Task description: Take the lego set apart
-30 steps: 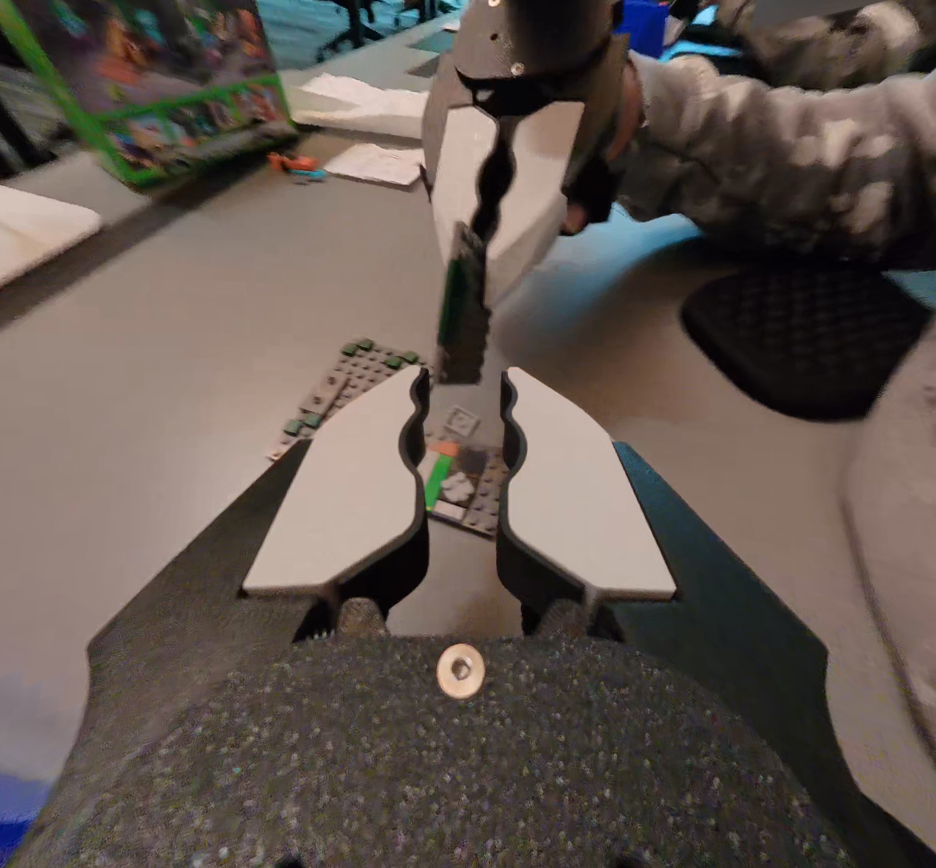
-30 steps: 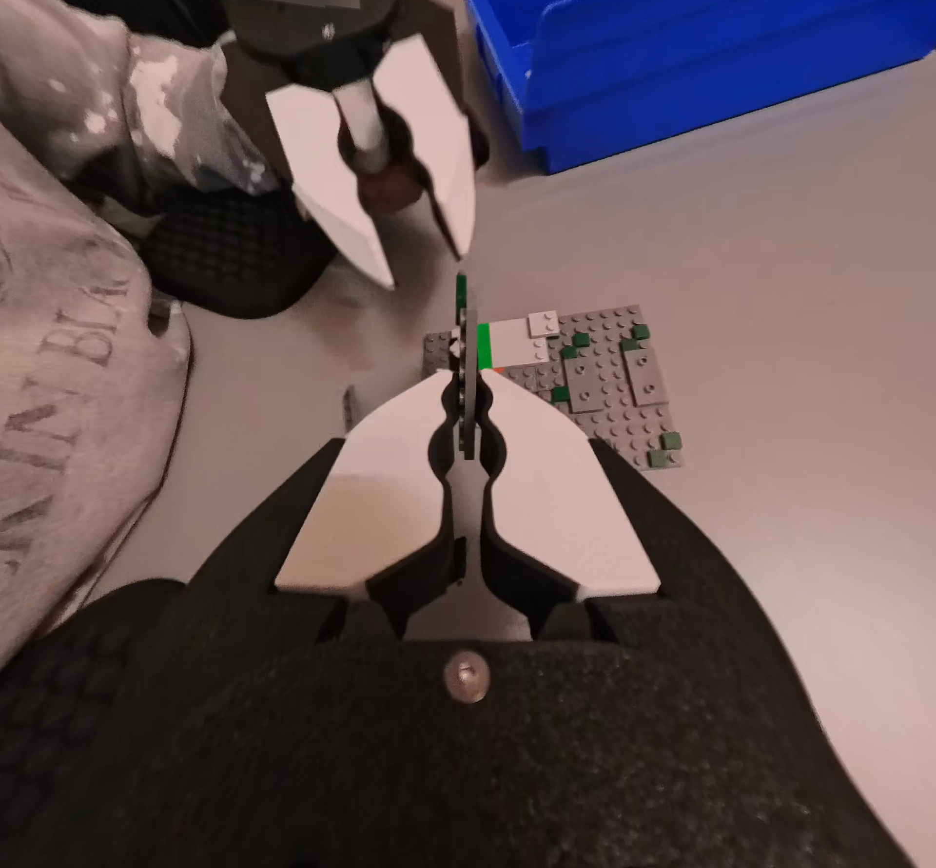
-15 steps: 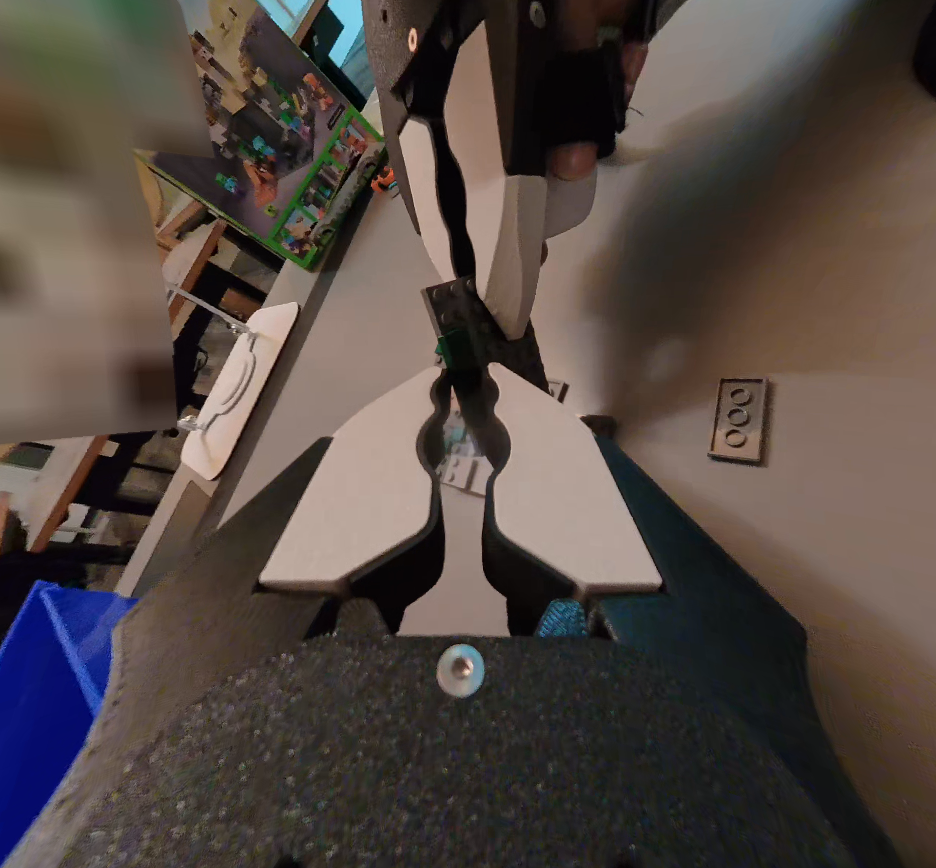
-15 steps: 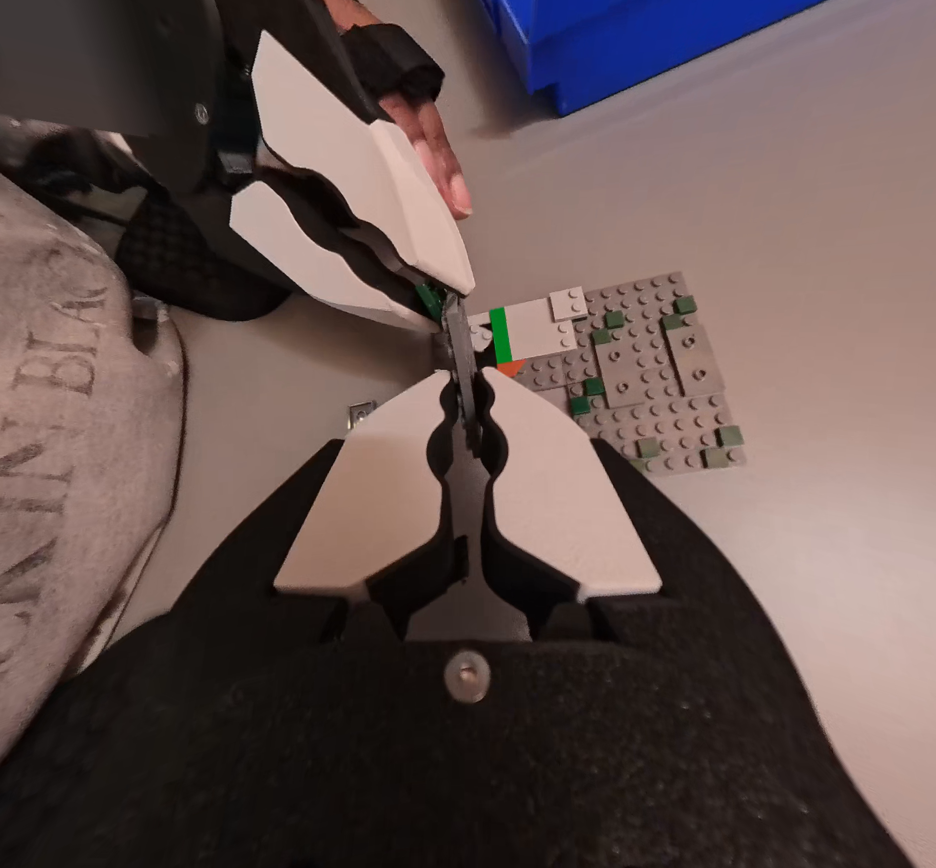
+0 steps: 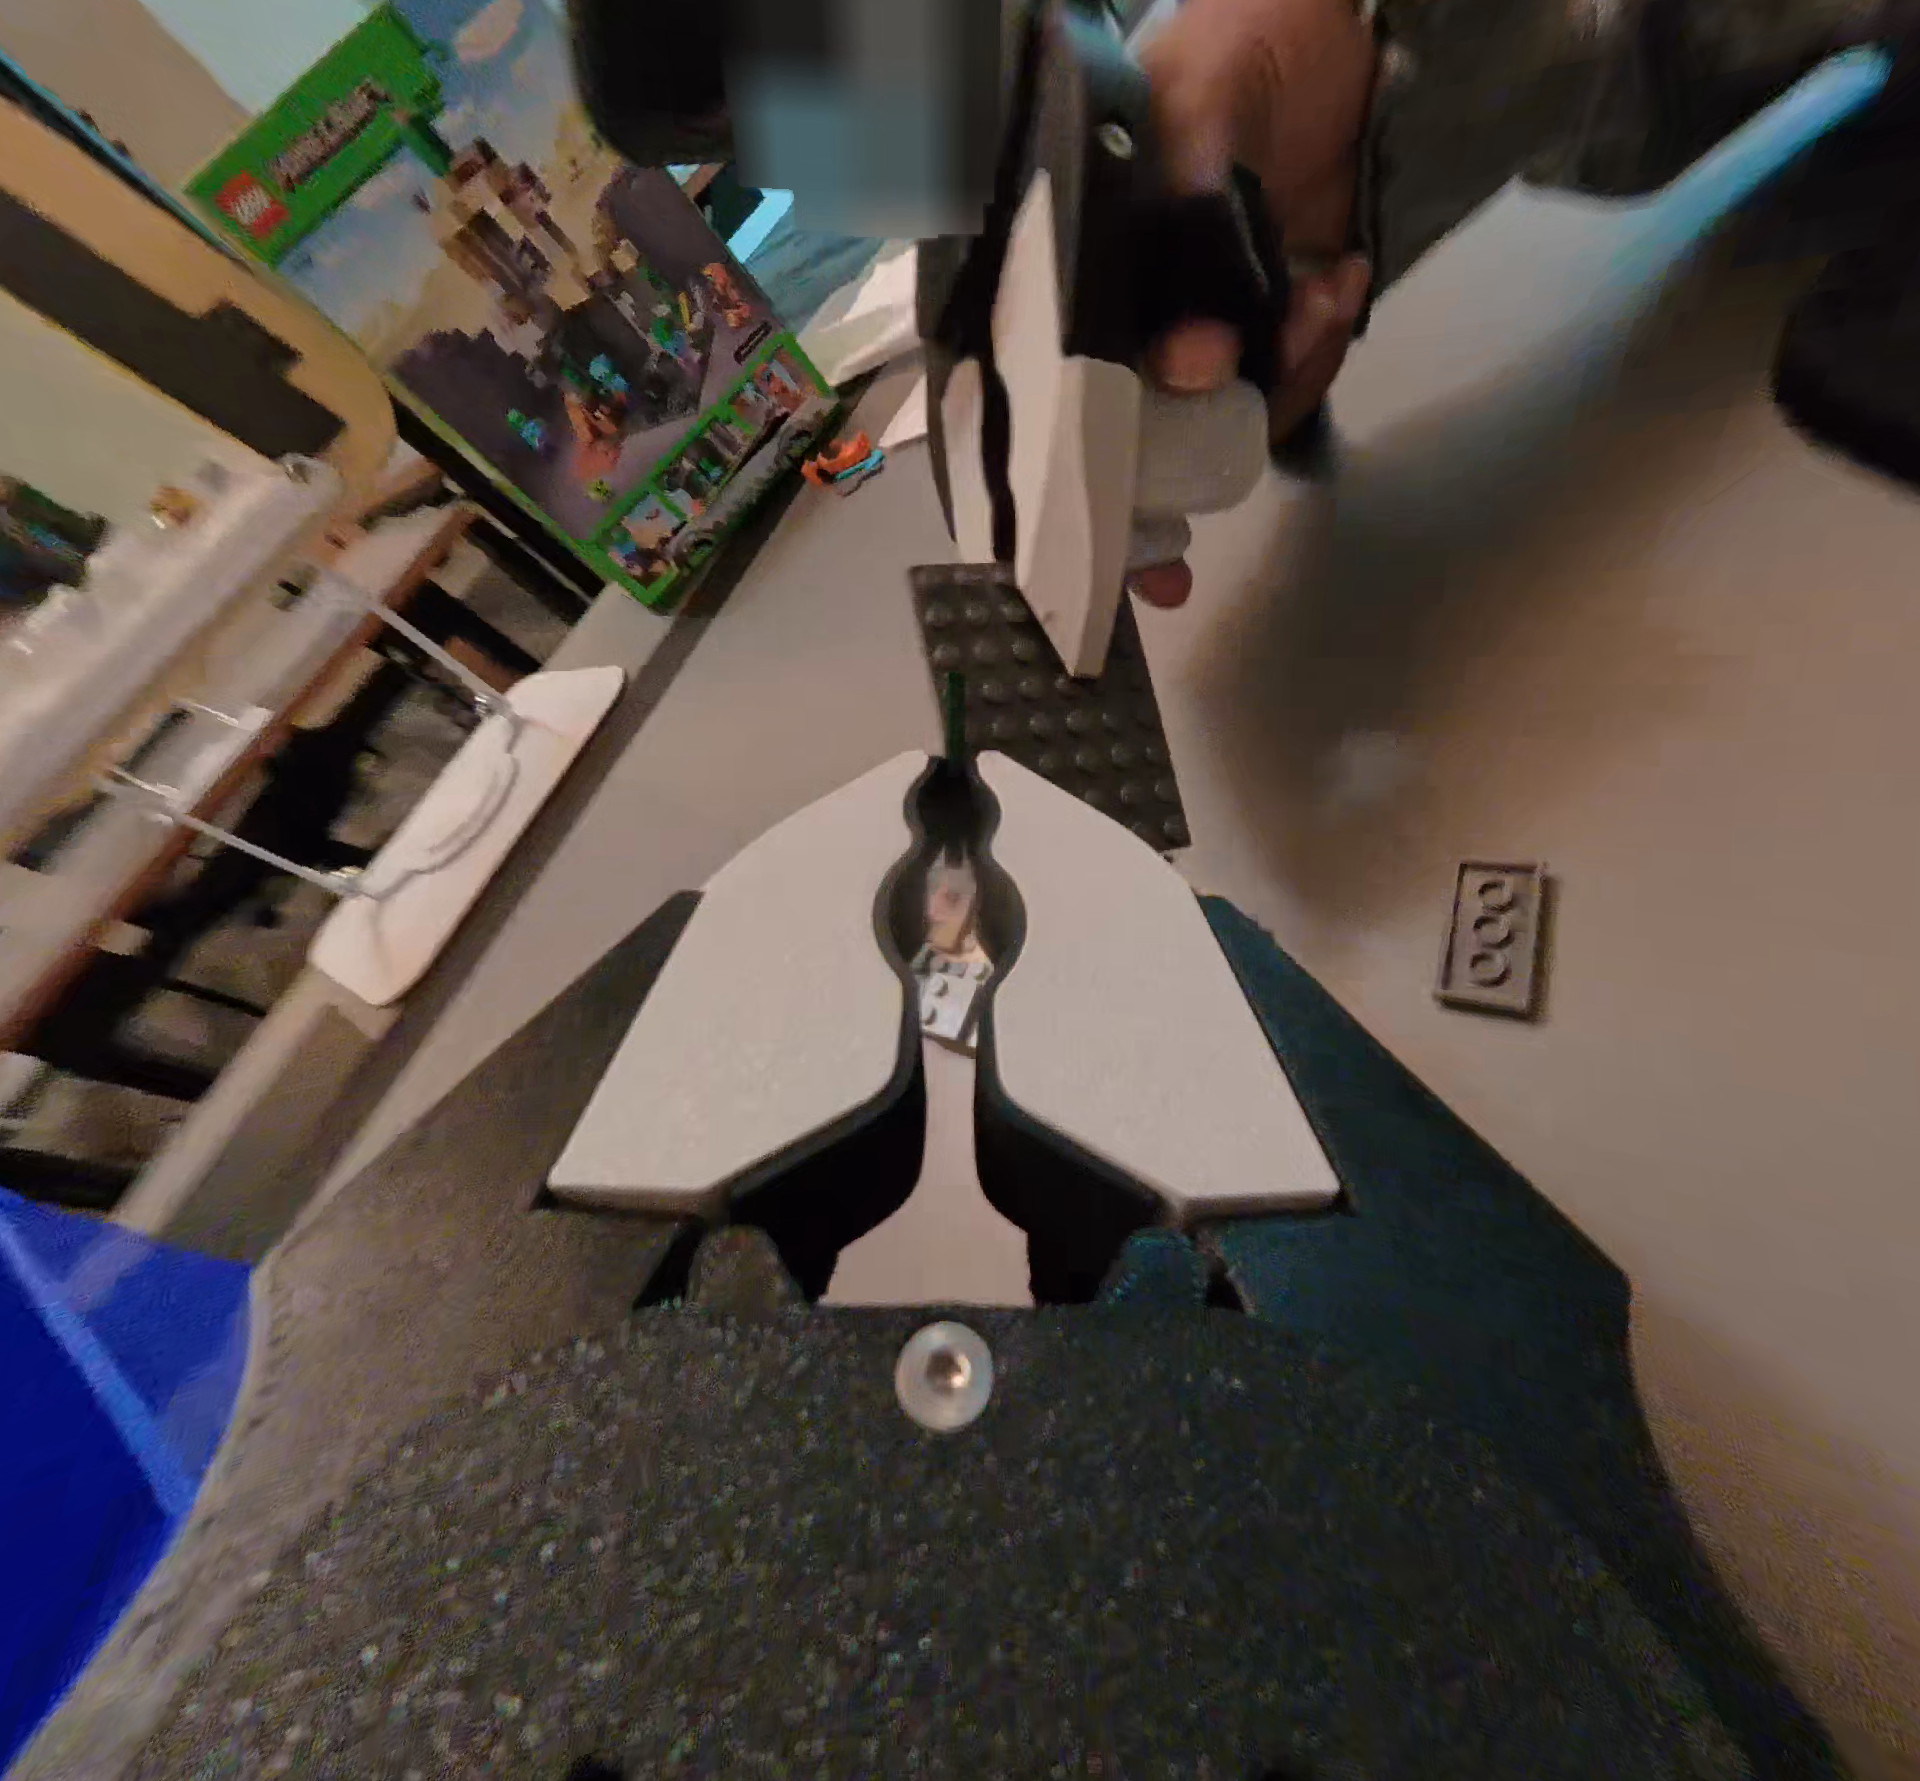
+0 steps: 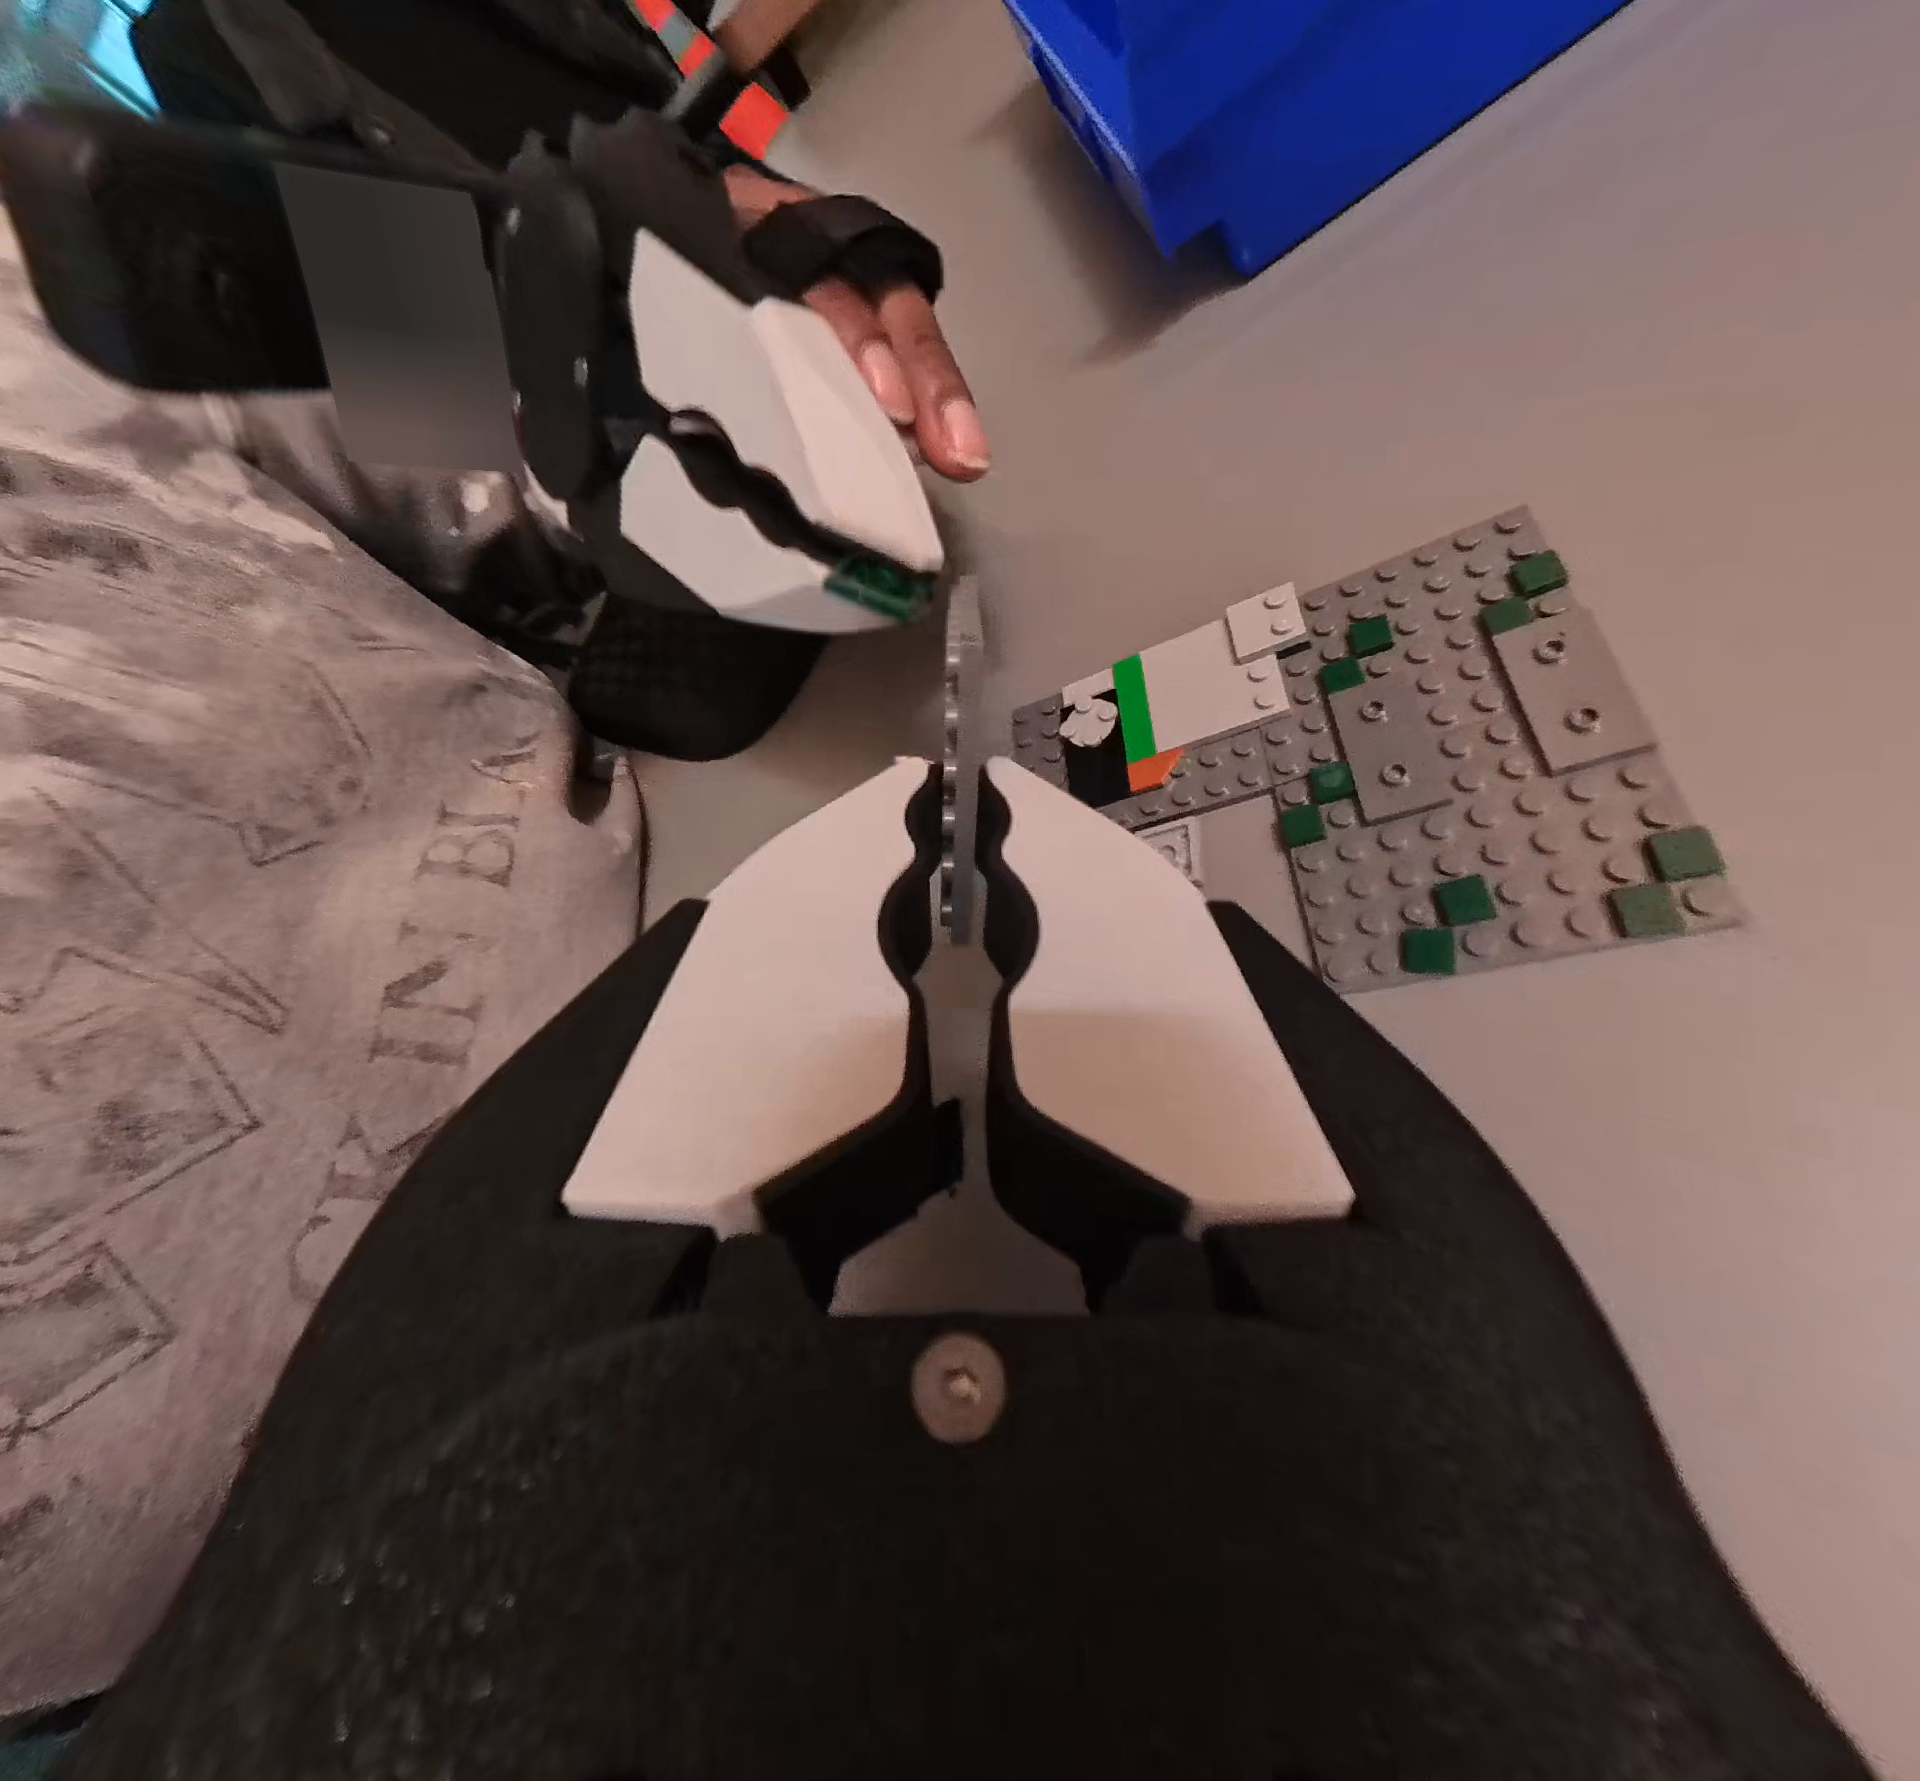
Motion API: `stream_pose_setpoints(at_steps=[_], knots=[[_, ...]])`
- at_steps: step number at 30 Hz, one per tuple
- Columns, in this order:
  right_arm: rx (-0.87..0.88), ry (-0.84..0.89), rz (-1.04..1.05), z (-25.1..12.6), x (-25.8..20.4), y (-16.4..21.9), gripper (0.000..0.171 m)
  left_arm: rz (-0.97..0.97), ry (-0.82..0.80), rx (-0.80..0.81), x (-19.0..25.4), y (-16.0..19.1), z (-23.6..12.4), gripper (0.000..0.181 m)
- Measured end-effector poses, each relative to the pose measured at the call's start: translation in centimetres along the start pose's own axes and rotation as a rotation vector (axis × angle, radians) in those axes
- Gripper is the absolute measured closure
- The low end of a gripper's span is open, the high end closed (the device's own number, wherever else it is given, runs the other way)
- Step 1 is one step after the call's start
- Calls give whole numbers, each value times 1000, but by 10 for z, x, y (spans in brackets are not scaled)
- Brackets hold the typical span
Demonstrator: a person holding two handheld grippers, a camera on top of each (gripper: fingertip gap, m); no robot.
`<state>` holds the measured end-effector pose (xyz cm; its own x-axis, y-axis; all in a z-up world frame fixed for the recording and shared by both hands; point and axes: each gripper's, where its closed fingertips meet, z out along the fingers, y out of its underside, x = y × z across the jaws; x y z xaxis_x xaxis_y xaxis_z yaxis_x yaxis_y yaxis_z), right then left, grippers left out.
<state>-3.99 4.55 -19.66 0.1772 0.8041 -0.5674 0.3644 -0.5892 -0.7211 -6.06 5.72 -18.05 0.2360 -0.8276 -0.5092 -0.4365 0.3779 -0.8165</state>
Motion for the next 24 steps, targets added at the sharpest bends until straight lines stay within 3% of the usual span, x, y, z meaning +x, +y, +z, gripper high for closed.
stream_pose_setpoints(at_steps=[4,8,10,14,24], knots=[[-10,12,1,-6,7,3,167,-240,275,71,21,-11,-10,178],[-127,66,-57,-13,14,20,167,-359,607,-43,68,-2,-20,178],[-141,77,-65,-17,15,21,167,-379,687,-99,85,3,-21,178],[-139,93,-71,-23,18,20,167,-372,730,-202,101,18,-16,161],[-136,102,-87,-26,18,18,167,-227,619,-339,104,33,-4,149]])
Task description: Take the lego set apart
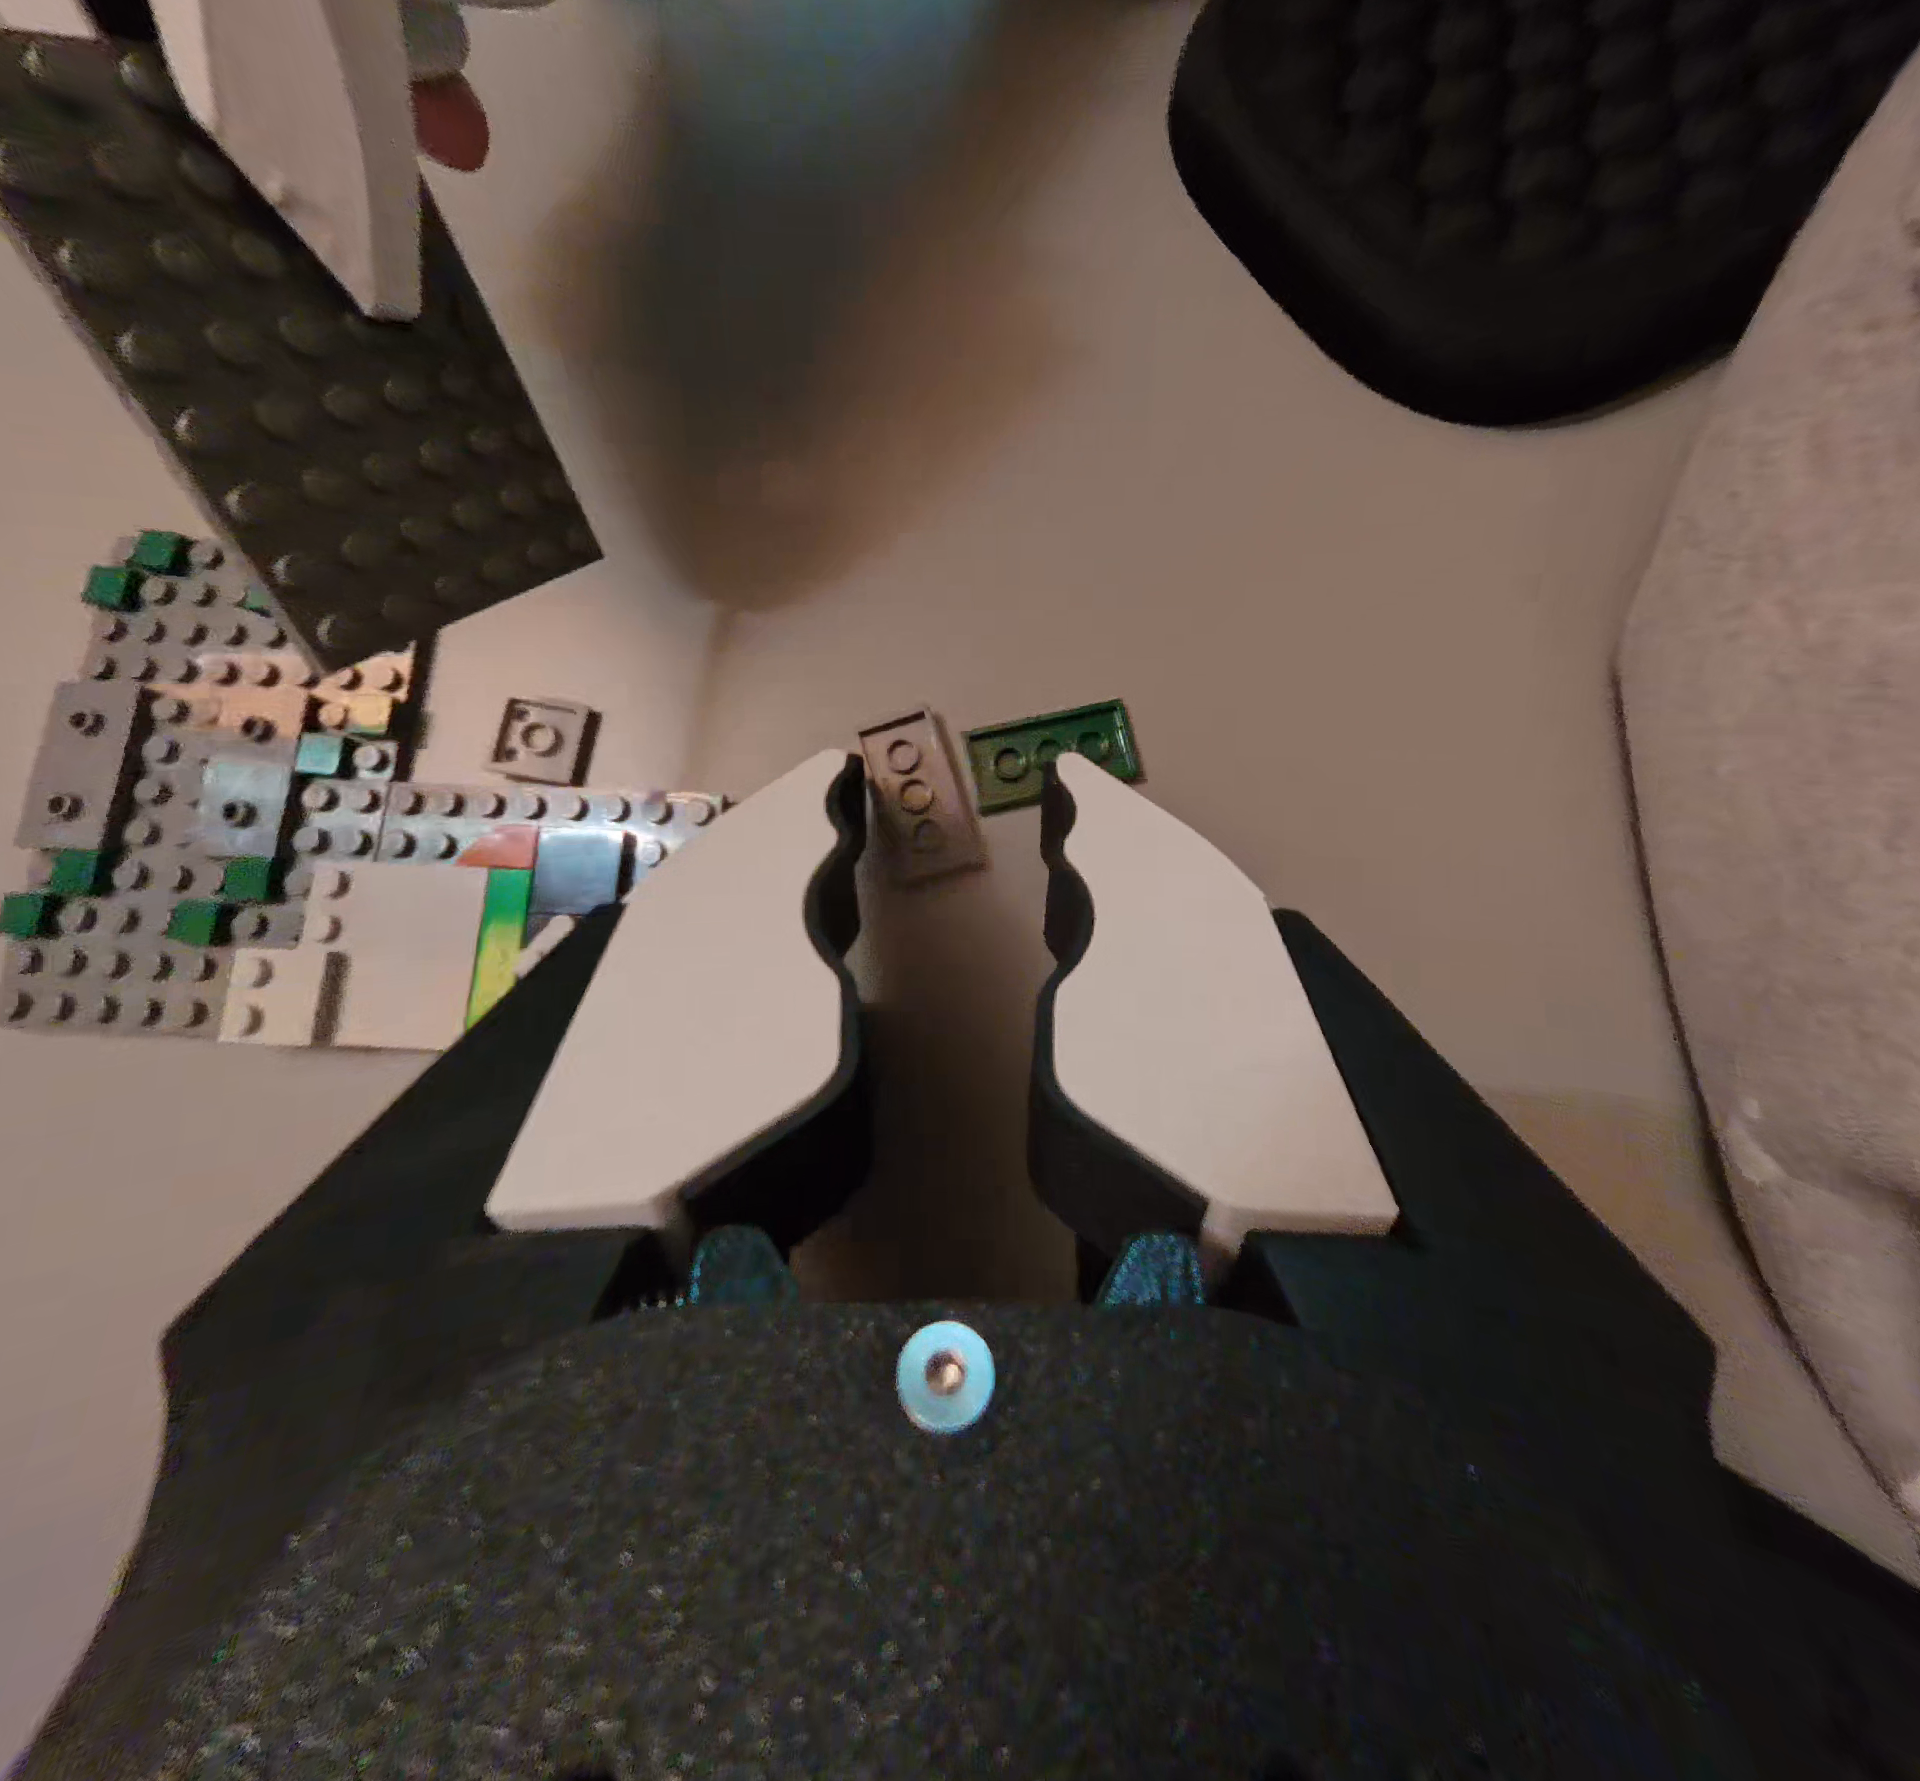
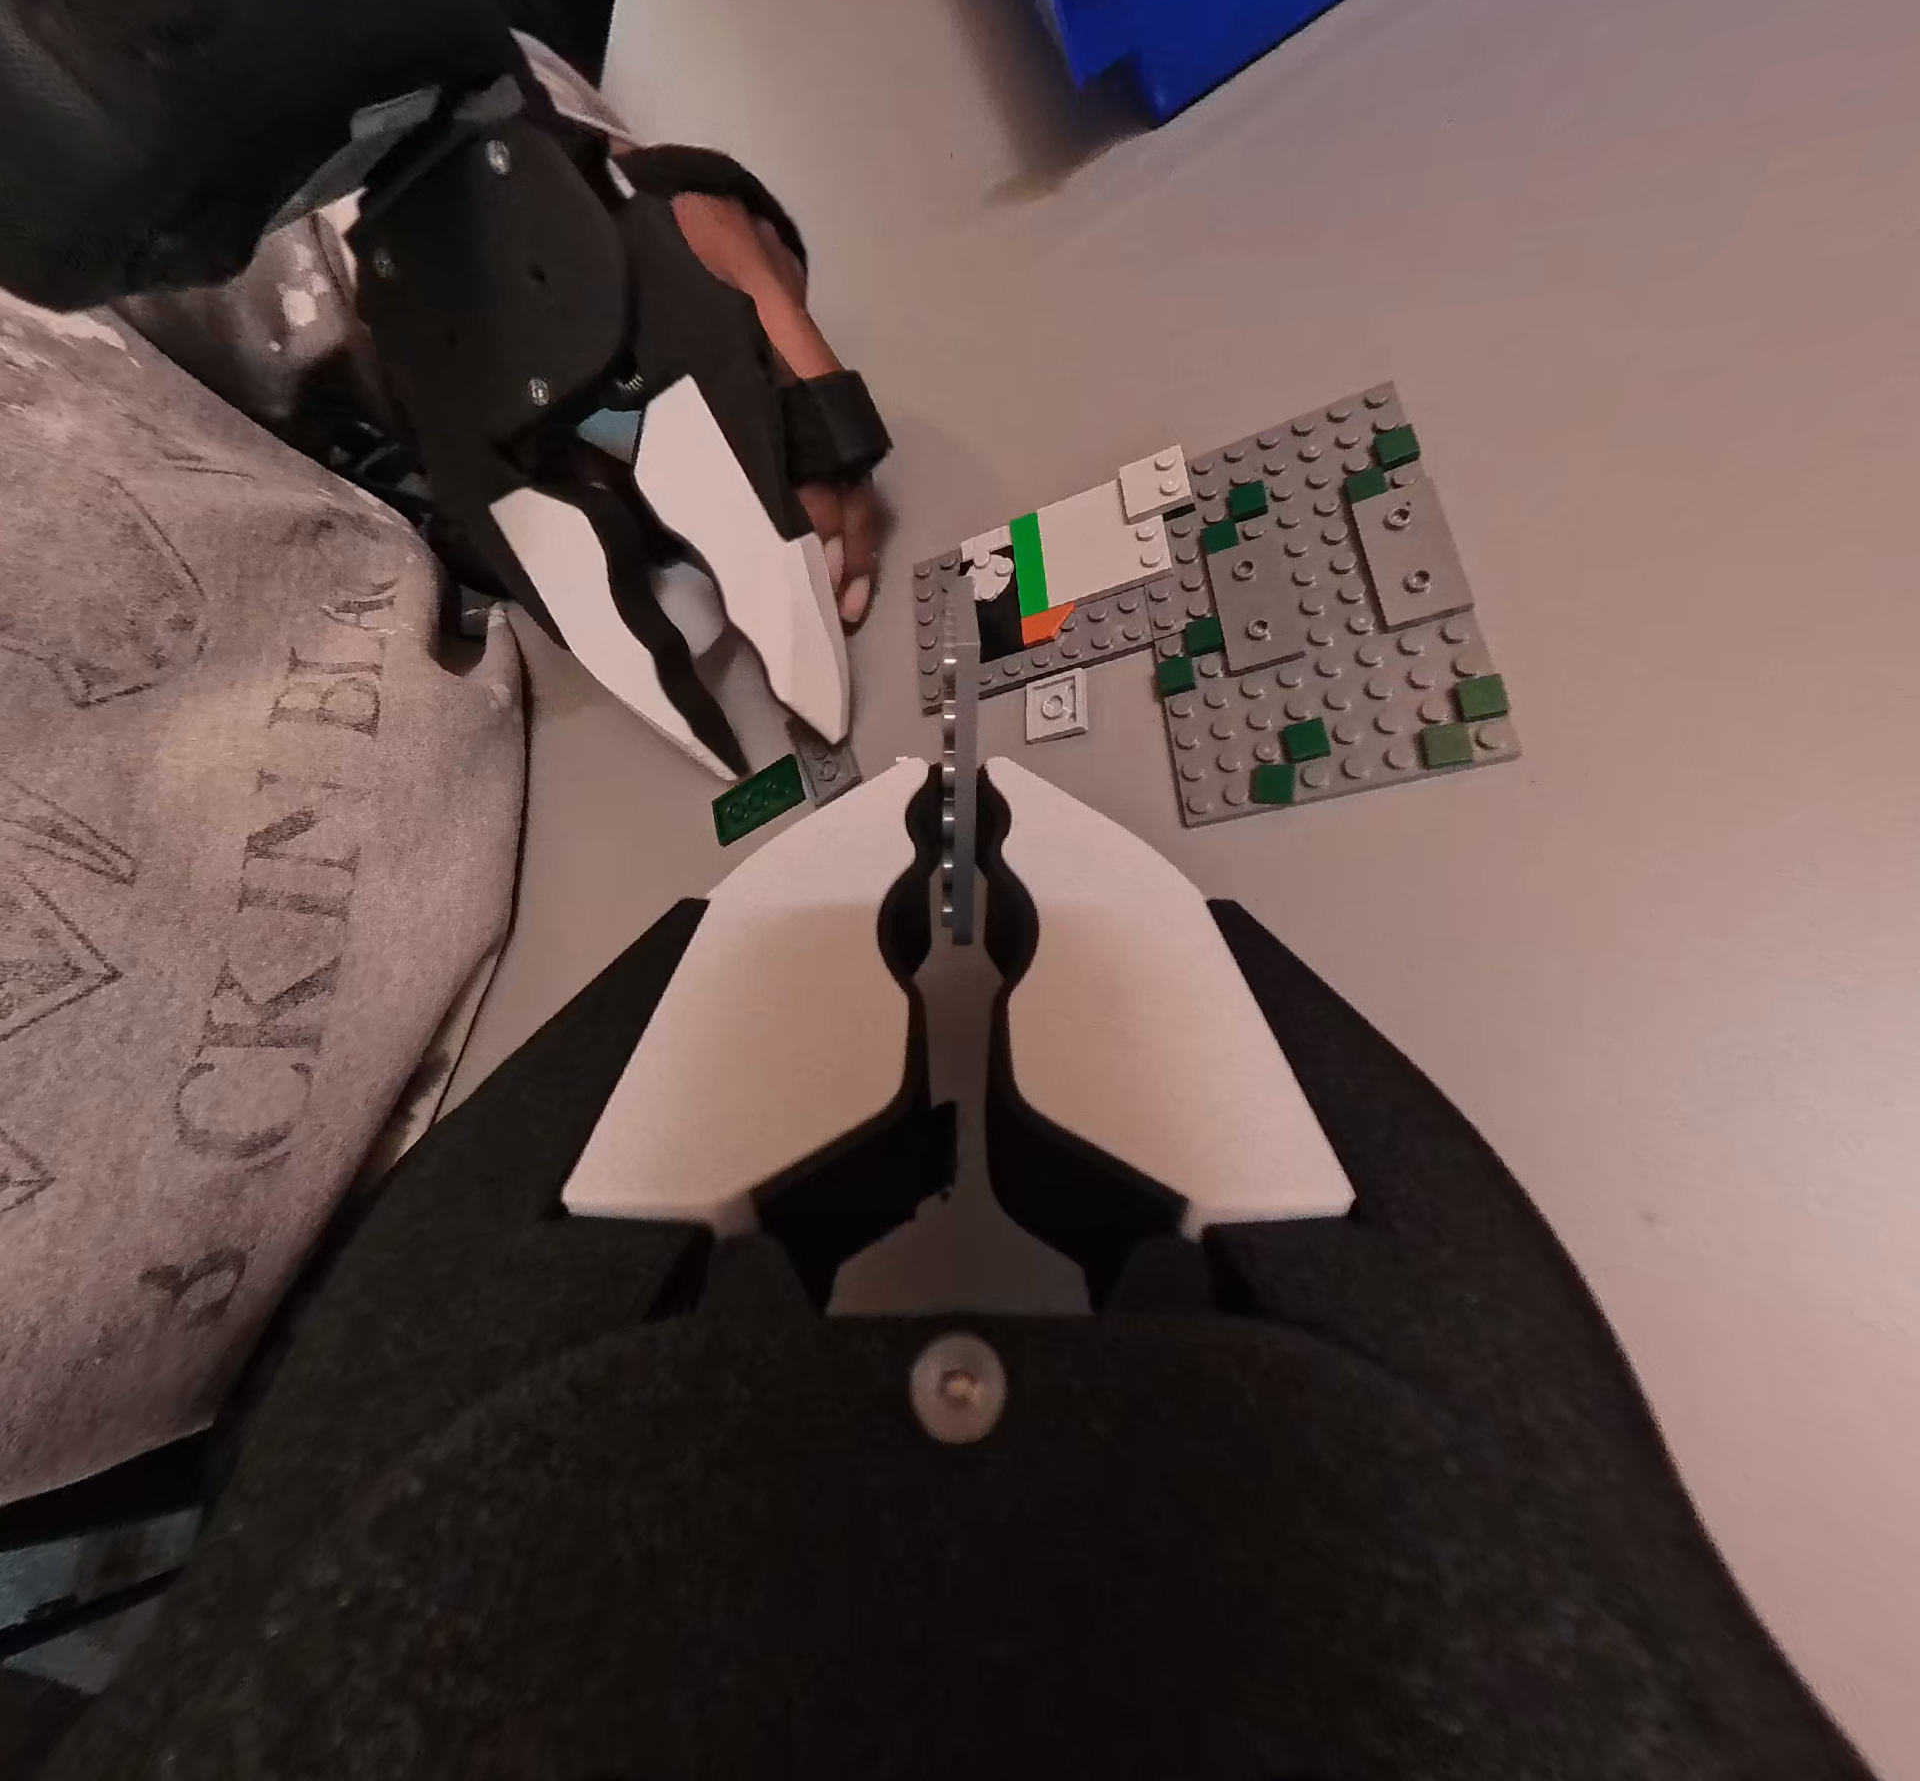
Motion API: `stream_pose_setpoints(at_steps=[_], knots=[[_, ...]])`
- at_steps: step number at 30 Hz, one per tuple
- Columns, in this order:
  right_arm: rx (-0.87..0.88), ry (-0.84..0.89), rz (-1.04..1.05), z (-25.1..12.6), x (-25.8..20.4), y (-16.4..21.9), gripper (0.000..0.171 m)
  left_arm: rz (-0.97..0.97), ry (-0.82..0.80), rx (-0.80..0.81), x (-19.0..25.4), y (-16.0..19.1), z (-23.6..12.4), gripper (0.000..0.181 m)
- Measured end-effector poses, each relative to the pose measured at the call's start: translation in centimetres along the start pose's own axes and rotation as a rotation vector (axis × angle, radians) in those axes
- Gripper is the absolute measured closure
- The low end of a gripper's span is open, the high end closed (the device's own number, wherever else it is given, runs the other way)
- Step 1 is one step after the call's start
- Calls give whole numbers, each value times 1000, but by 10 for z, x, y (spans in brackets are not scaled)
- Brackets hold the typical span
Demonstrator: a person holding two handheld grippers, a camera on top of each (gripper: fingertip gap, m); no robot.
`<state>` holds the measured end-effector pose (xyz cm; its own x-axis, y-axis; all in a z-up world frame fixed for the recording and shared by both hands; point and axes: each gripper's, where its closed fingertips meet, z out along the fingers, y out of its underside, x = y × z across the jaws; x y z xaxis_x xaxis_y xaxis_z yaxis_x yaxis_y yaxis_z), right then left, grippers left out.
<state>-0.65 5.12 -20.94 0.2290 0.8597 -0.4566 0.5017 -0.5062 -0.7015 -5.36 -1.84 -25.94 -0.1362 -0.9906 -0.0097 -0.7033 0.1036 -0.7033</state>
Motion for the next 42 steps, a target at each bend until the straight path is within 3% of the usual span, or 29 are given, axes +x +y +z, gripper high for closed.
stream_pose_setpoints(at_steps=[4,7,12,18,22,32,36,39,42], knots=[[11,12,-7,-5,-1,-2,167,-91,-77,-71,-4,-3,-4,146],[18,14,-9,-8,-1,-4,167,-127,-94,-194,0,9,4,129],[7,8,-20,-8,-3,-4,166,-157,-74,-214,10,2,12,118],[4,15,-33,-11,-3,-5,167,-150,-92,-207,9,-4,17,138],[15,27,-40,-16,-3,-7,167,-100,-43,-227,18,-5,17,163],[24,35,-59,-19,-6,-10,166,-52,-57,-180,22,-7,8,165],[25,38,-59,-19,-5,-10,167,-88,-96,-69,13,-24,-27,165],[30,40,-58,-21,-4,-11,167,-152,-331,-30,-39,-23,-93,165],[18,33,-63,-20,-5,-9,167,-257,-614,-82,-103,9,-166,165]])
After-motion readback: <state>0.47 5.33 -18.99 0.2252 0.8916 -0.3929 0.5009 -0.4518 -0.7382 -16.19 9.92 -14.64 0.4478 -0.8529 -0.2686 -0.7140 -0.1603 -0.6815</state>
